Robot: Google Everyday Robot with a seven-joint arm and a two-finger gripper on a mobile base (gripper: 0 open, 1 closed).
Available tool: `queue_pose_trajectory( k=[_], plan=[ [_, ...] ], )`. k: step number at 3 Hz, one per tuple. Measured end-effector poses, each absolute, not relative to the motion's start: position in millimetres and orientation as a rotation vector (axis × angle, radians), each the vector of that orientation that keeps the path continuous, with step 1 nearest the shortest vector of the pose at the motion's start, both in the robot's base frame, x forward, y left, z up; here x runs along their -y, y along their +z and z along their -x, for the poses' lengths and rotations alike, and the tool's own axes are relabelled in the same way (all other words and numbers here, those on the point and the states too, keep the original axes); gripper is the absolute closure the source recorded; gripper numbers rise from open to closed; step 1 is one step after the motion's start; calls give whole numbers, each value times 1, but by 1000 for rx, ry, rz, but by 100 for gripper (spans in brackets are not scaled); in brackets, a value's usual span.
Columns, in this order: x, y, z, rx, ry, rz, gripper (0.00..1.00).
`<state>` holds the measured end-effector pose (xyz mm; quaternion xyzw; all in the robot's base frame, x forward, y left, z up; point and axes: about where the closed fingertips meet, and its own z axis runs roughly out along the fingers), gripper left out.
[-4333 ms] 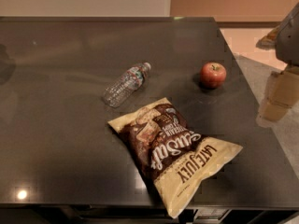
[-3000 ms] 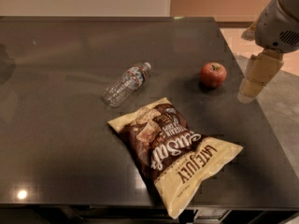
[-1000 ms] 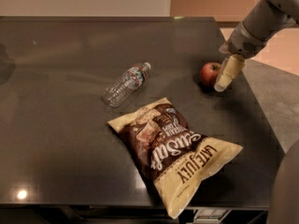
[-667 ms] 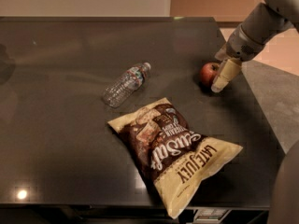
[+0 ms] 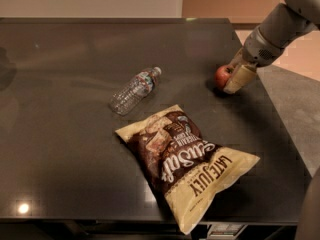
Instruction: Pick apple
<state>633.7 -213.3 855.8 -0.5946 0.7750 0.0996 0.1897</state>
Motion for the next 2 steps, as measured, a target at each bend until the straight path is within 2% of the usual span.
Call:
queue_pose_trajectory(
  k=[1, 2],
  plan=[
    [206, 887, -626, -2156, 222, 1698, 86],
    [193, 930, -616, -2112, 176, 1741, 100]
  ],
)
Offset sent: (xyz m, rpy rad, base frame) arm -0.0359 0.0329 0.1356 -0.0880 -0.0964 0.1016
